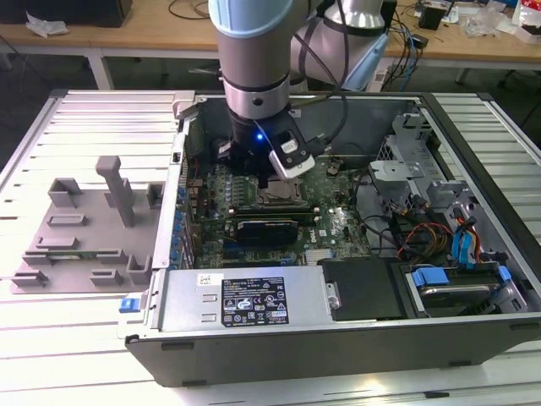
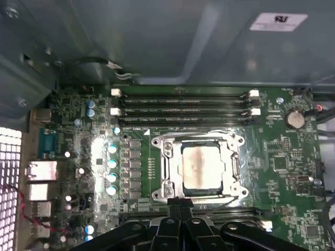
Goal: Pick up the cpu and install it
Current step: 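Install the second cpu locking lever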
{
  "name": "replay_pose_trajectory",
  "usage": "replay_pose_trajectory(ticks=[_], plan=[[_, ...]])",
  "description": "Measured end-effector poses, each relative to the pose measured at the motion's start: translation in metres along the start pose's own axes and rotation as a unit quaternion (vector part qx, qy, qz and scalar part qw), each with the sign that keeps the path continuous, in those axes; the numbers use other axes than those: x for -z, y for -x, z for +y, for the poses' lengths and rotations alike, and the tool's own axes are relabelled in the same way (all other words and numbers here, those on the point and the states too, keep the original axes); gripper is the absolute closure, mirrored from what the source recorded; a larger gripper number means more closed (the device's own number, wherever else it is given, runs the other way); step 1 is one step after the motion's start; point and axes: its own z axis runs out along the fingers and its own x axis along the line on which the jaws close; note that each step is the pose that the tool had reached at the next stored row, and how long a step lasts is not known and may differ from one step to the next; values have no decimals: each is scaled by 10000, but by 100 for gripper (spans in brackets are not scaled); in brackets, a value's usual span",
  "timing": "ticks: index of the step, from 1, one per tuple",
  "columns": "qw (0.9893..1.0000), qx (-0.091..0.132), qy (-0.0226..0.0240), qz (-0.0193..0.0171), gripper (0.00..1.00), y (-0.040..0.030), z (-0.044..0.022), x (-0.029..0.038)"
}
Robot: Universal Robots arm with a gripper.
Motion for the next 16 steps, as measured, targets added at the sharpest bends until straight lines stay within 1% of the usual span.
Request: replay_pose_trajectory(ticks=[1, 2, 3, 7, 9, 11, 12, 14, 16], plan=[[10000, 0, 0, 4, 89, 11, -35, 4], [10000, 0, 0, 6, 89, 19, -52, 7], [10000, 0, 0, 9, 89, 26, -63, 8], [10000, -5, 0, 38, 89, 123, -98, 5], [10000, -7, -1, 43, 89, 139, -113, 0], [10000, -7, -1, 43, 89, 137, -119, -30], [10000, -6, -2, 43, 89, 132, -125, -68], [10000, -6, -1, 43, 89, 107, -135, -126], [10000, -7, -1, 43, 89, 76, -143, -169]])
